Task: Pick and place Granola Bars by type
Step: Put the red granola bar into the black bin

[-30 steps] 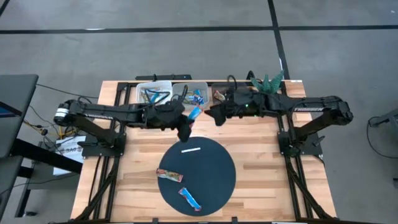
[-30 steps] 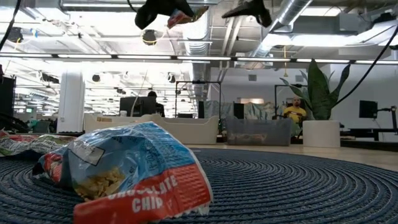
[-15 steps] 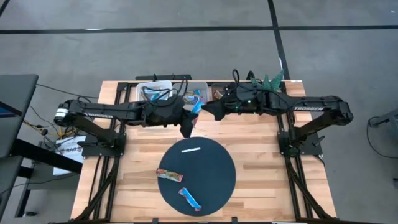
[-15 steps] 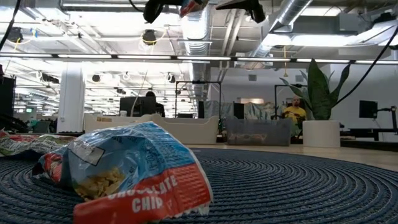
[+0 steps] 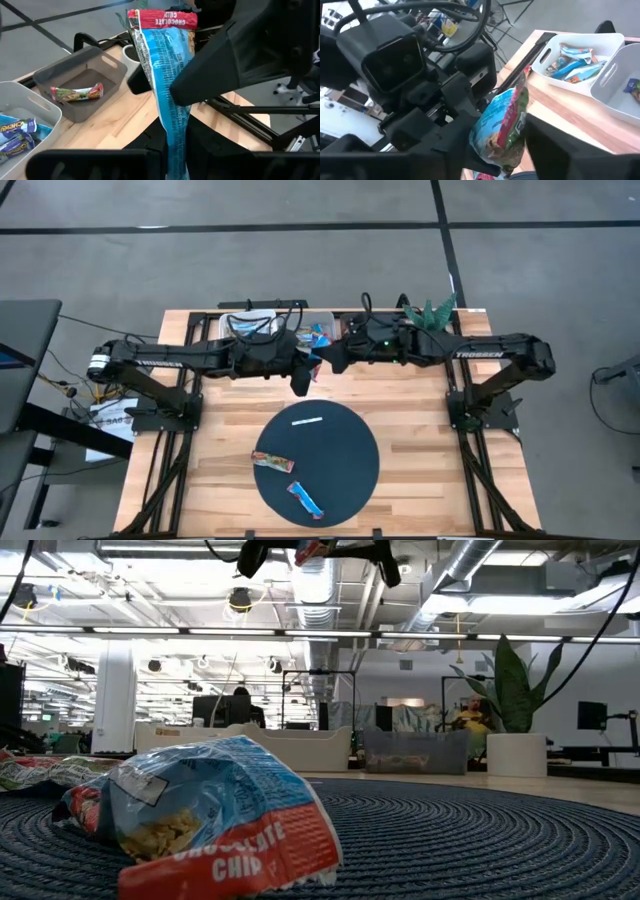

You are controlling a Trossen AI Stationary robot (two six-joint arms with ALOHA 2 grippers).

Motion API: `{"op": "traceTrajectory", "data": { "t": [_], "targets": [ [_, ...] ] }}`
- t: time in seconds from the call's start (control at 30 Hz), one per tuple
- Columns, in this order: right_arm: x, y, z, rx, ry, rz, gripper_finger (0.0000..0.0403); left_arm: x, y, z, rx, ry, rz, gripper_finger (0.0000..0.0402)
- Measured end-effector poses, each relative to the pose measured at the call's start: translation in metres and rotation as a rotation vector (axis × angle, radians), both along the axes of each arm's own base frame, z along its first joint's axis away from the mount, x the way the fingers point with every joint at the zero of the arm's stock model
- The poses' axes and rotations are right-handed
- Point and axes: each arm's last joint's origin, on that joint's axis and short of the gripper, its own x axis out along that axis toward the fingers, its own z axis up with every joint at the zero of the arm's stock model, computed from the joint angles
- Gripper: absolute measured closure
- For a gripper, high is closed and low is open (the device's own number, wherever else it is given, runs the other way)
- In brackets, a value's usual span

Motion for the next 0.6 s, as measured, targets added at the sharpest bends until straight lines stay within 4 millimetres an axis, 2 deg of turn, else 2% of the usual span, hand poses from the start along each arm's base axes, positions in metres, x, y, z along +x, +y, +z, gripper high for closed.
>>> {"op": "traceTrajectory", "data": {
  "t": [0.17, 0.3, 0.47, 0.6],
  "targets": [
    [-0.002, 0.000, 0.002, -0.044, 0.001, 0.014, 0.0318, 0.000, 0.000, 0.000, 0.005, -0.002, -0.001, 0.0361],
    [-0.004, -0.001, 0.004, -0.060, 0.000, 0.015, 0.0367, 0.000, 0.000, 0.000, 0.013, 0.001, -0.004, 0.0361],
    [-0.005, -0.004, 0.005, -0.073, 0.002, 0.014, 0.0369, 0.001, 0.000, 0.000, 0.013, -0.002, -0.023, 0.0353],
    [-0.008, -0.014, 0.002, -0.071, 0.042, -0.013, 0.0360, 0.000, 0.002, -0.001, 0.010, 0.012, -0.021, 0.0319]
  ]
}}
